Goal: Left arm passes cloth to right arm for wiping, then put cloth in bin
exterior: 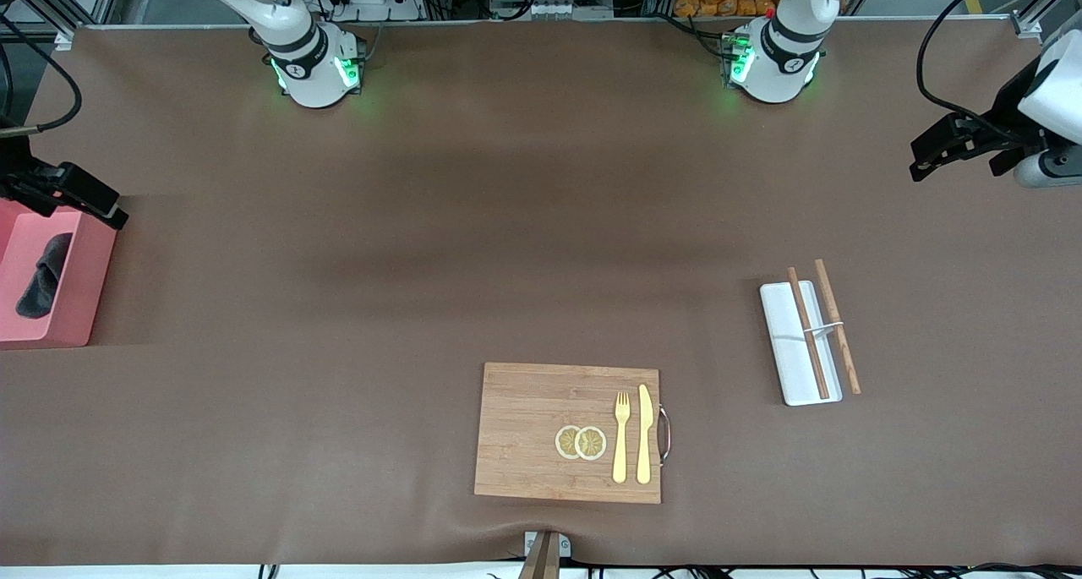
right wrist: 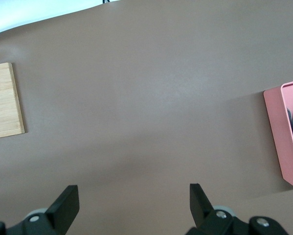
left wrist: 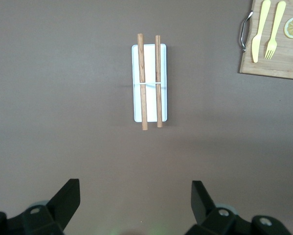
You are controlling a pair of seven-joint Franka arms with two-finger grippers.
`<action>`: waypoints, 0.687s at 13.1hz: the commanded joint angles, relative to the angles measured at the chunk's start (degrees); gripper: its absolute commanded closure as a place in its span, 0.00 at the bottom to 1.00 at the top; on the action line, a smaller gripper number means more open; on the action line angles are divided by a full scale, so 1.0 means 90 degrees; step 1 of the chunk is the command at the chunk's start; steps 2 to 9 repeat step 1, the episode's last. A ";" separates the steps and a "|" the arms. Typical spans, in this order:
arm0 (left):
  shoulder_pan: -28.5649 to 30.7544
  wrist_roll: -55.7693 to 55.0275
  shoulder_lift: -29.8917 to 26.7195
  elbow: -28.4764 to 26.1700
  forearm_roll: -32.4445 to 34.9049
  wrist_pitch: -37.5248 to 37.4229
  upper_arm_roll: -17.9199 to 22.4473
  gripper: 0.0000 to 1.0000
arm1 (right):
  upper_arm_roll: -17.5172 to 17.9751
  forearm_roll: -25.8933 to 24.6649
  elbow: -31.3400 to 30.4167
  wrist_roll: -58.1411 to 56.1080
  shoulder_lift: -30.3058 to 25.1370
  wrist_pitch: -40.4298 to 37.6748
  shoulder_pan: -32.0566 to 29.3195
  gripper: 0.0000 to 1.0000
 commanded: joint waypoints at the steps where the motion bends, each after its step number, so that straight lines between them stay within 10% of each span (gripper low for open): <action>1: -0.0012 -0.0055 0.0081 0.0190 0.0023 -0.0096 -0.0022 0.00 | 0.0050 -0.0074 0.0109 -0.0020 0.0032 -0.0019 -0.0049 0.00; 9: -0.0012 -0.0055 0.0081 0.0190 0.0023 -0.0096 -0.0022 0.00 | 0.0050 -0.0074 0.0109 -0.0020 0.0032 -0.0019 -0.0049 0.00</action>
